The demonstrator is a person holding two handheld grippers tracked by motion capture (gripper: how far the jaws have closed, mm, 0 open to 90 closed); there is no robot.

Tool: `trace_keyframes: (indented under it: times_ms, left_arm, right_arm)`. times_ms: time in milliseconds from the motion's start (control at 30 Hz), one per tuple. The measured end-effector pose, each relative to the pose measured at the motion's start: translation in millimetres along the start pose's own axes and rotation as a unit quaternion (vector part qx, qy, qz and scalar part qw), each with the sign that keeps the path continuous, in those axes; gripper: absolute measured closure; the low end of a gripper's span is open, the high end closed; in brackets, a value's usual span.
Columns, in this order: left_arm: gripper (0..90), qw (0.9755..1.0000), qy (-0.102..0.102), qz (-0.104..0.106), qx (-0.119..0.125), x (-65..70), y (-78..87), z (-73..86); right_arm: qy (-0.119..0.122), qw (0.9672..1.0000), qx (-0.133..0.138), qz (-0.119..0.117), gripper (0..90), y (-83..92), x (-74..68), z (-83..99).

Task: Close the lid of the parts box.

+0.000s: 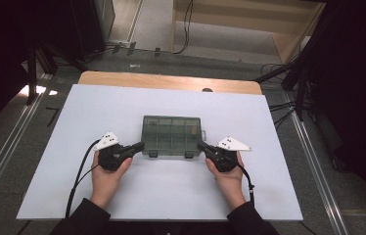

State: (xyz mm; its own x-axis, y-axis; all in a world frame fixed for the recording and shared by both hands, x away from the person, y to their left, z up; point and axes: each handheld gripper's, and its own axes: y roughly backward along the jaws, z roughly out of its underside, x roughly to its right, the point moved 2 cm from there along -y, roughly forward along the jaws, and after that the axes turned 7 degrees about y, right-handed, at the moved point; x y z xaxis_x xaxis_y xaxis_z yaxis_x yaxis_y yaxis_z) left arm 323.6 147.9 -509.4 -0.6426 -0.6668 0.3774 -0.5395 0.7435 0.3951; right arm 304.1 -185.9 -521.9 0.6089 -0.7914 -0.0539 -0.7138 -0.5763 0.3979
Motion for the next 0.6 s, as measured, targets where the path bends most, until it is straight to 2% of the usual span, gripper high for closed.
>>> trace_keyframes:
  times_ms: [67, 200, 267, 333, 533, 600]
  left_arm:
    - [90.0, 1.0, -0.002, 0.005, 0.001, 0.6, -0.4, 0.2]
    - [89.1, 0.9999, -0.016, 0.0, 0.001, 3.1, 0.9, -0.1]
    - [83.3, 0.9996, -0.027, 0.002, 0.001, 5.2, 1.7, -0.6]
    - [78.3, 0.9995, -0.029, 0.008, 0.001, 6.9, 2.0, -0.8]
    - [61.5, 0.9993, -0.035, 0.002, 0.016, 8.6, 6.2, -3.9]
    - [59.5, 0.999, -0.04, 0.003, 0.018, 9.6, 7.6, -4.9]
  right_arm:
    - [0.001, 1.0, 0.0, -0.001, 87.9, 0.2, -0.3, -0.2]
    - [-0.001, 1.0, 0.002, -0.007, 83.3, 1.1, -0.1, -0.7]
    - [-0.002, 0.9999, 0.007, -0.011, 78.4, 1.9, 0.3, -1.3]
    - [-0.002, 0.9998, 0.011, -0.017, 72.3, 3.3, 0.8, -2.2]
    - [-0.004, 0.9996, 0.021, -0.021, 55.0, 6.4, 1.4, -4.3]
    - [-0.005, 0.9995, 0.023, -0.022, 48.6, 6.9, 1.5, -5.0]
